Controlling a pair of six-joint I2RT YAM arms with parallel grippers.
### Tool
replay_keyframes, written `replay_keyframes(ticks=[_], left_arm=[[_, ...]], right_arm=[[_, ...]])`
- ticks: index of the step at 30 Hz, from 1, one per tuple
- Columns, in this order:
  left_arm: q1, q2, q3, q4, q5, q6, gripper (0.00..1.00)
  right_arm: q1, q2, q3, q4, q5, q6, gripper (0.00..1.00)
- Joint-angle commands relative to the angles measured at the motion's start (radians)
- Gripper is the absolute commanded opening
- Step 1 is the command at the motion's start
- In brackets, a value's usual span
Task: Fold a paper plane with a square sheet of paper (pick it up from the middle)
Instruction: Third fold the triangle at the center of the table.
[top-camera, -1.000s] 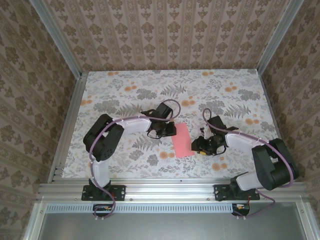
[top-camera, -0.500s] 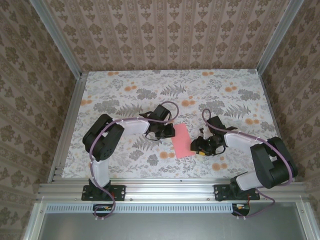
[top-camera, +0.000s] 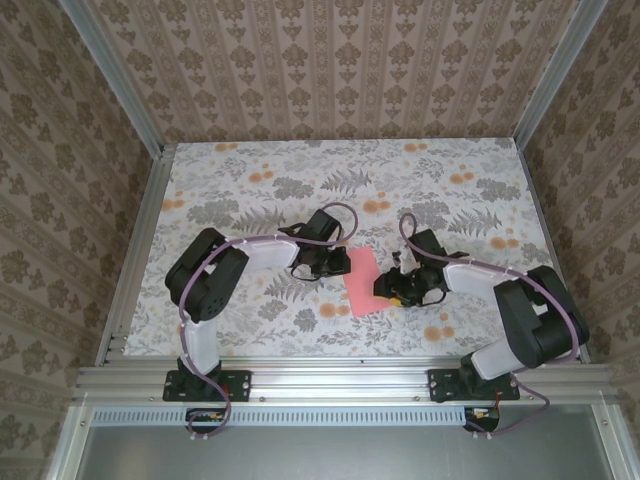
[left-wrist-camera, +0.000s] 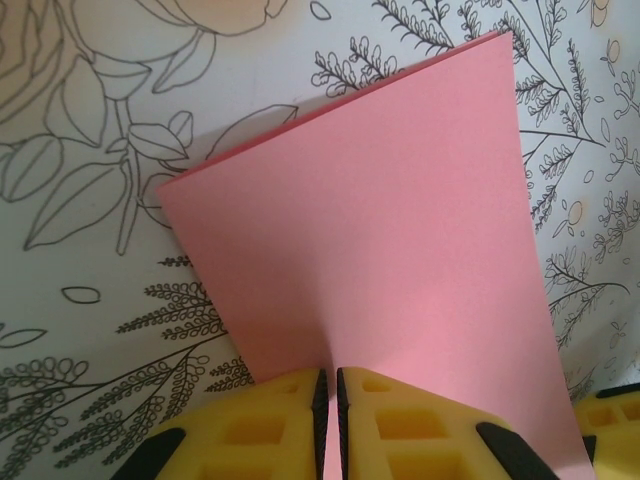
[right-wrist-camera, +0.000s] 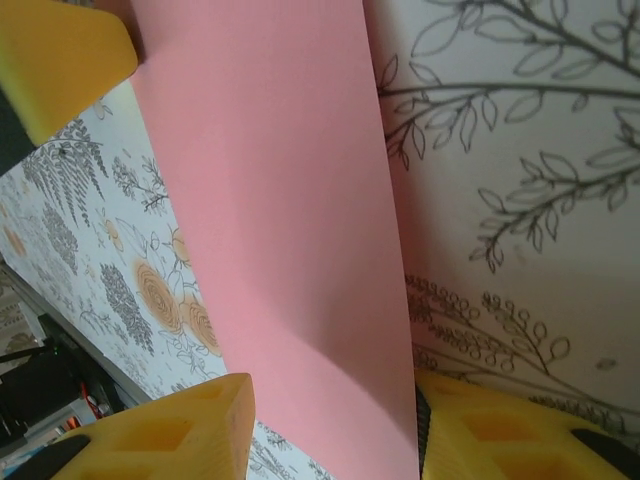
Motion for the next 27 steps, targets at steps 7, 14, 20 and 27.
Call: replay_keyframes(ticks=[7, 14, 20, 27], left_arm=[[0.005, 0.008, -0.003, -0.073, -0.004, 0.075, 0.15], [0.005, 0.017, 0.005, -0.085, 0.0, 0.086, 0.14], [0.004, 0.004, 0.02, -0.1, -0.012, 0.102, 0.15], [0.0, -0.063, 0.049, -0.144, -0.038, 0.129, 0.28]], right_arm=[[-0.019, 0.124, 0.162, -0.106, -0.018, -0.171, 0.45], [-0.044, 0.182, 0.228, -0.163, -0.032, -0.247, 0.38], [-0.05, 0.193, 0.223, -0.143, -0.07, -0.233, 0.15], [-0.049, 0.125, 0.099, 0.052, -0.086, -0.024, 0.05]])
